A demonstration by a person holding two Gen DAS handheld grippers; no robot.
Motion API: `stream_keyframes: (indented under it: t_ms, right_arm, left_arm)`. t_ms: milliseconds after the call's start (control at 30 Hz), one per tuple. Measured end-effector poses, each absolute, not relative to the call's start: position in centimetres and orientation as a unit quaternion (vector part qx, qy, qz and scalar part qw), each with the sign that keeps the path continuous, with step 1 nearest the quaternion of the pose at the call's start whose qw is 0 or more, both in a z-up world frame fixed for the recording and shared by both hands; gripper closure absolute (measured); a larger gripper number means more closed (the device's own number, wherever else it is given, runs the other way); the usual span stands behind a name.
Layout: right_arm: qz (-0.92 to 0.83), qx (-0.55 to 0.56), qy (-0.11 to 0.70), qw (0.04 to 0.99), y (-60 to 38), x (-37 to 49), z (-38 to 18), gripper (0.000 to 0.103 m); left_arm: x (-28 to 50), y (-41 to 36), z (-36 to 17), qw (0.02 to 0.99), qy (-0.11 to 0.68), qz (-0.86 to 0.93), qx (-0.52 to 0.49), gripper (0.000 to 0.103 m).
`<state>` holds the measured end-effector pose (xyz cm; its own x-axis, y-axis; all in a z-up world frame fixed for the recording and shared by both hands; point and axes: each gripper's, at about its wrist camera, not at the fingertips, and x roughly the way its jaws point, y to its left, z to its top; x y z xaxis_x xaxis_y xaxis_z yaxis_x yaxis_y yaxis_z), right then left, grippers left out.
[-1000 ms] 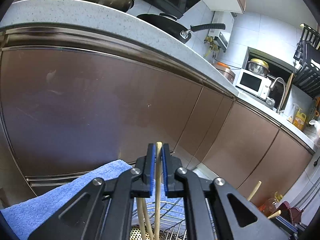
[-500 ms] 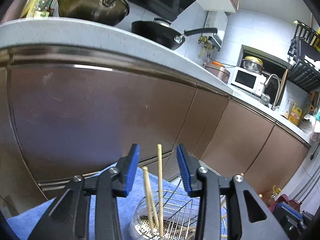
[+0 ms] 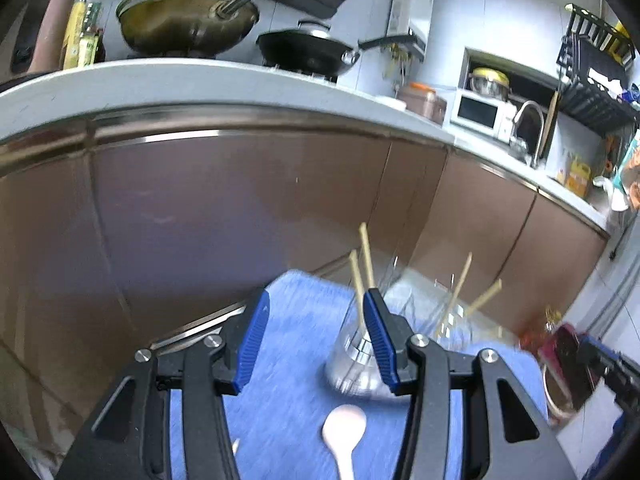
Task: Organize utensils
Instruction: 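Move both grippers back toward the spoons on the towel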
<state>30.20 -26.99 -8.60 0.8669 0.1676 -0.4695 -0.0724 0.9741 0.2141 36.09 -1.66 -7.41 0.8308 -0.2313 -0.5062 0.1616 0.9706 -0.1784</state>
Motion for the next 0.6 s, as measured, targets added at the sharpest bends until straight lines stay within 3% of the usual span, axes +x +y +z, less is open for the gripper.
stream_keyframes:
  t_ms: [600]
  right_arm:
    - [0.061, 0.148, 0.287, 0.944, -27.5, 21.2, -11.3, 0.084]
  left_arm:
    - [25.3, 6.0, -10.5, 0.905, 0.380, -0.181, -0.057, 0.056]
